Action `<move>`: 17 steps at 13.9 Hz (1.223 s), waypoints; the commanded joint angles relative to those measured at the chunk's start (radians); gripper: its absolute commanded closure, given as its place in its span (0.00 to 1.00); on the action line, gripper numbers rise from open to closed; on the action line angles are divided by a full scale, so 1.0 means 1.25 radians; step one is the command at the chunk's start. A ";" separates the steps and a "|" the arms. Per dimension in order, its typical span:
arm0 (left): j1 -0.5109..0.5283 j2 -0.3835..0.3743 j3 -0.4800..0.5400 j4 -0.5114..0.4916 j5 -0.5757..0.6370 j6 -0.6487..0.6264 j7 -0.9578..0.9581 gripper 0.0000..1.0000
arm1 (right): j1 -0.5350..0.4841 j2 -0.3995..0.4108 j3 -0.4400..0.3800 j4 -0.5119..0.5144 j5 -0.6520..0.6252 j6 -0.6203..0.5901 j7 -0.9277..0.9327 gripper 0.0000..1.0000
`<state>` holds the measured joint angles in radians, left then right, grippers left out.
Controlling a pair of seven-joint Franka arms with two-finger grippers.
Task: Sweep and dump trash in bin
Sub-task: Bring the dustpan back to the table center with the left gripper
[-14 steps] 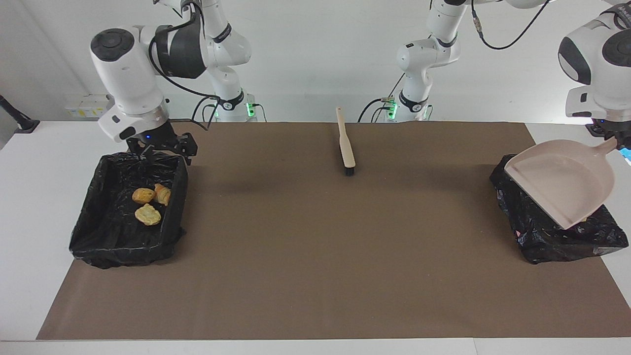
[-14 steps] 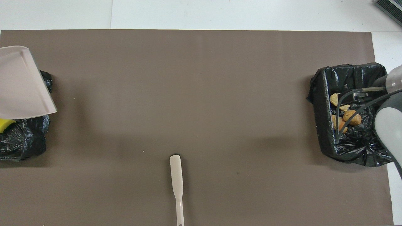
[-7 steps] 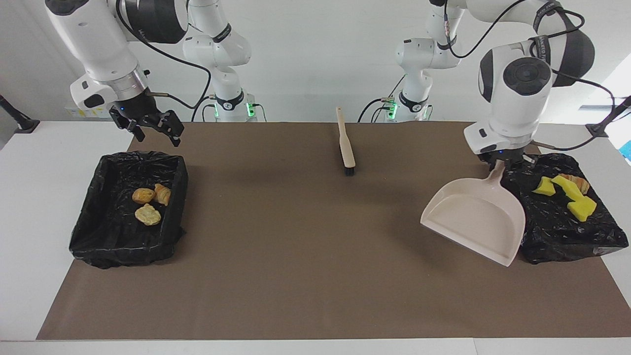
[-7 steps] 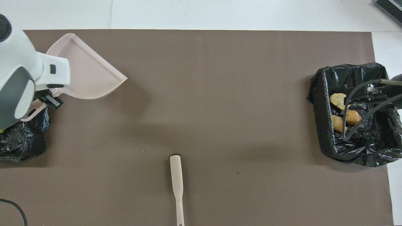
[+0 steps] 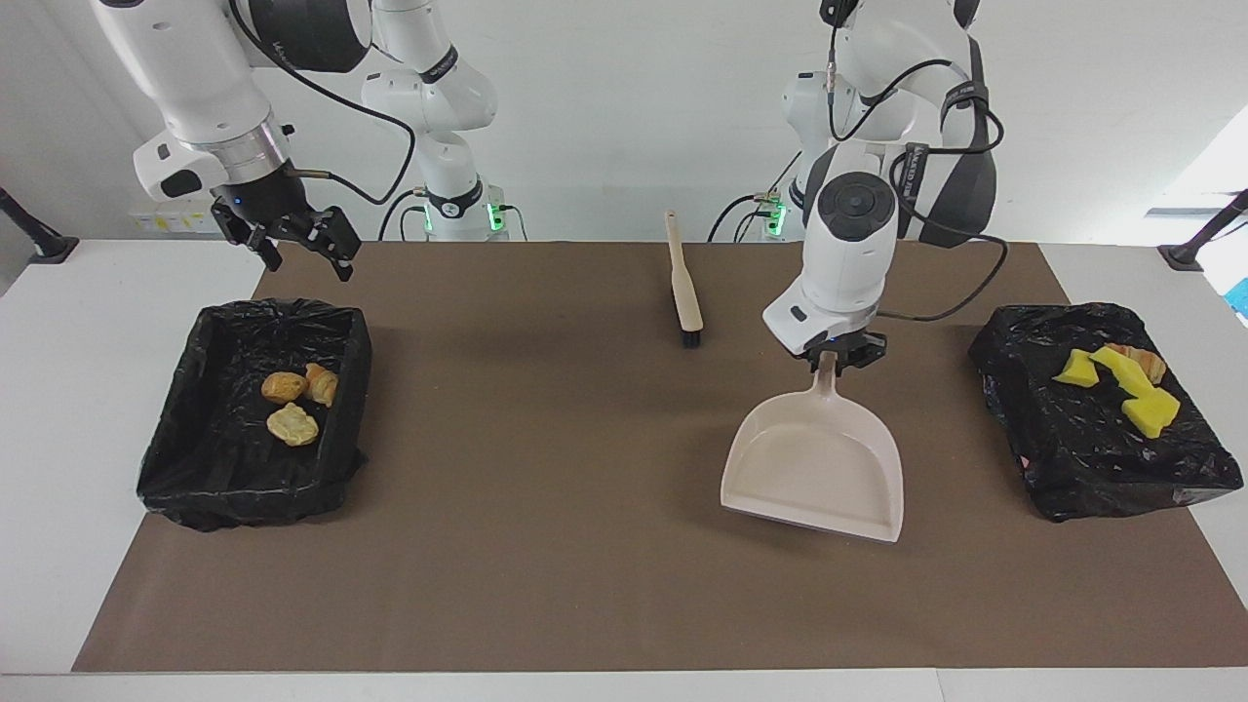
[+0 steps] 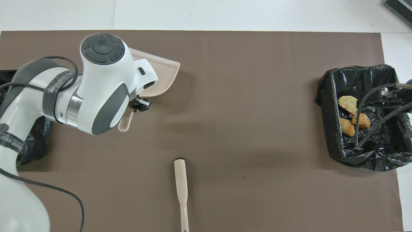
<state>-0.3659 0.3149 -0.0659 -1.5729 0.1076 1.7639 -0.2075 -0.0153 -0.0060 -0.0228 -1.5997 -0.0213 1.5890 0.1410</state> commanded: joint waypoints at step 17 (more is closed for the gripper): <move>-0.133 0.141 0.016 0.015 -0.091 0.225 -0.167 0.00 | -0.005 -0.007 0.006 -0.003 0.008 -0.004 -0.023 0.00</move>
<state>-0.5331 0.4999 -0.0585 -1.5587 0.0080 2.0462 -0.4161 -0.0149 -0.0059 -0.0195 -1.5996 -0.0201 1.5890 0.1312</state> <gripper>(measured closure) 0.590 0.000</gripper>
